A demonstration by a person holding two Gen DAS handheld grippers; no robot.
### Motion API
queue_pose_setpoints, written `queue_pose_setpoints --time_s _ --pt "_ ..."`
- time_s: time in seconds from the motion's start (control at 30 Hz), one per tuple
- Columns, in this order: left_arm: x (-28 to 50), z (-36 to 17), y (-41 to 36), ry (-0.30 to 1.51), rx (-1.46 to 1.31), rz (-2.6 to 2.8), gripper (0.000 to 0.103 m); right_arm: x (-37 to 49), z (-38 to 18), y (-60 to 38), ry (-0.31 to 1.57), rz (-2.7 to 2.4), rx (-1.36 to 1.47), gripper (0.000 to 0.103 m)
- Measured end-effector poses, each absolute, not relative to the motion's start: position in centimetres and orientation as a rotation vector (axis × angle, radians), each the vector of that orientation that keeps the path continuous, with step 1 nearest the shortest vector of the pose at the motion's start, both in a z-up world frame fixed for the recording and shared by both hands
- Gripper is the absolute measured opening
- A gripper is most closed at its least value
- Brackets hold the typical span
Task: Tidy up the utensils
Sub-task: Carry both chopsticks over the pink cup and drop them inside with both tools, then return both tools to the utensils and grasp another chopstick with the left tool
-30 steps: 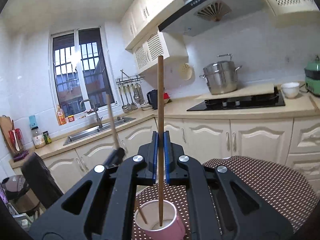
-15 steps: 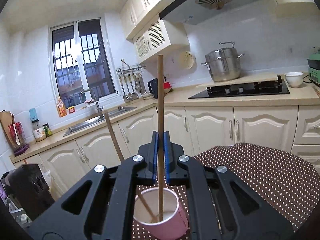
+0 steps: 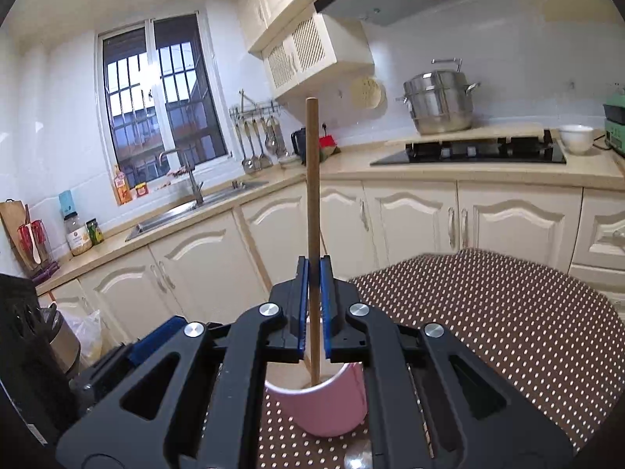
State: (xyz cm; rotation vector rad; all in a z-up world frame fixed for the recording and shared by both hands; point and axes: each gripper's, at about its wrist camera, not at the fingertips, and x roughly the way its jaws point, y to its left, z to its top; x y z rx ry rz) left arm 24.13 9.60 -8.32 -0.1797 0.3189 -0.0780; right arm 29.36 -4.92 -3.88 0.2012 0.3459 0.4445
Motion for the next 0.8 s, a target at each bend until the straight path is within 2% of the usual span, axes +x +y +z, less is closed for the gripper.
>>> queue_pose_setpoints --time_s 0.03,0.07,0.1,0.17,0.57,0.8 --pt "23.8 -8.2 9.5 0.331 -0.161 -0.071 0.062 29.2 -3.9 -4.8 0.348 0.435 0.196 0.007" --pt "23.5 -8.0 9.5 0.336 -0.153 -0.07 0.062 29.1 -3.9 -4.8 0.352 0.433 0.195 0.012" --pt "23.2 -7.8 9.4 0.341 -0.148 -0.072 0.063 29.0 -3.9 -4.9 0.358 0.432 0.197 0.032" --pt "22.7 -7.5 9.5 0.354 -0.149 -0.082 0.064 28.3 -3.8 -5.2 0.338 0.43 0.21 0.065" --pt "20.5 -6.9 9.0 0.457 -0.149 -0.165 0.064 25.6 -2.2 -9.1 0.34 0.359 0.234 0.065" --pt "20.9 -9.0 4.8 0.651 -0.039 -0.314 0.064 24.7 -4.2 -13.6 0.501 0.278 0.214 0.067"
